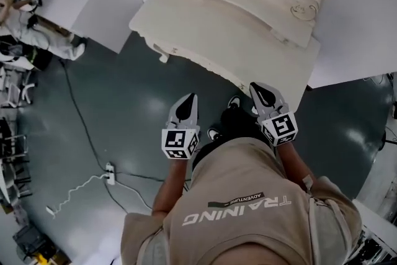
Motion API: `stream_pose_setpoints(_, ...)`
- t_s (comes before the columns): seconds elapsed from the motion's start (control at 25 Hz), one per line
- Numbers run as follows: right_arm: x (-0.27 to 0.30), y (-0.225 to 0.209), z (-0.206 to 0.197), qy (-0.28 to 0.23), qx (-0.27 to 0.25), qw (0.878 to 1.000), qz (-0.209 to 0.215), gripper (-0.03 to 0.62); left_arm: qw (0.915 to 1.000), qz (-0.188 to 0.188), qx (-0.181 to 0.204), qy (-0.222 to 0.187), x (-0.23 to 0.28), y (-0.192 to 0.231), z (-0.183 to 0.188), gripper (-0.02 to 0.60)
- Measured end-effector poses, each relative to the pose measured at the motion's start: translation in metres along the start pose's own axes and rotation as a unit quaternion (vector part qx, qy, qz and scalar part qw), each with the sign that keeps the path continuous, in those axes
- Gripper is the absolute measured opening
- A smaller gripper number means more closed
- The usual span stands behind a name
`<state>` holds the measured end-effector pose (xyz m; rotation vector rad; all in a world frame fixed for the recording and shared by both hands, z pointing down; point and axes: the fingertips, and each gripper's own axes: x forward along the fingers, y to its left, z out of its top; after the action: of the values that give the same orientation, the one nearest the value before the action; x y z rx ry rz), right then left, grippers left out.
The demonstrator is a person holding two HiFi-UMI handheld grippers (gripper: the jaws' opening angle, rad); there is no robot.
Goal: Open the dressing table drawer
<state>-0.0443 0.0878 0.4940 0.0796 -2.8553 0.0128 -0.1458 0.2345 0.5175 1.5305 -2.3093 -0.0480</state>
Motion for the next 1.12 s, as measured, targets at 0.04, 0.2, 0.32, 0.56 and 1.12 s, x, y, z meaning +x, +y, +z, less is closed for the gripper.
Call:
stream_pose_setpoints(0.04, -0.001, -0.006, -0.003, 0.0, 0.008, 1.0, -0.013, 0.002, 0.9999, -0.011, 0.007, 0.005, 0.009, -0.001, 0.003, 0.018)
stream_pose_setpoints(0.2, 0.002, -0.042, -0.021, 0.001, 0.034, 0.998, -0.048, 0.002, 0.9989, -0.039, 0.025, 0.012, 0.05, -0.011, 0.012, 0.018)
stream_pose_setpoints(0.32, 0.012, -0.07, -0.032, 0.007, 0.052, 0.997, -0.062, 0.002, 0.9981, -0.047, 0.032, 0.022, 0.078, -0.013, 0.021, 0.018)
stream_pose_setpoints(0.56, 0.039, -0.146, -0.03, -0.006, 0.07, 0.991, -0.109, 0.002, 0.9939, -0.085, 0.056, 0.043, 0.152, -0.024, 0.048, 0.018)
stream_pose_setpoints(1.12, 0.033, -0.248, -0.033, -0.01, 0.11, 0.97, -0.217, 0.002, 0.9754, -0.194, 0.093, 0.048, 0.291, -0.079, 0.088, 0.018)
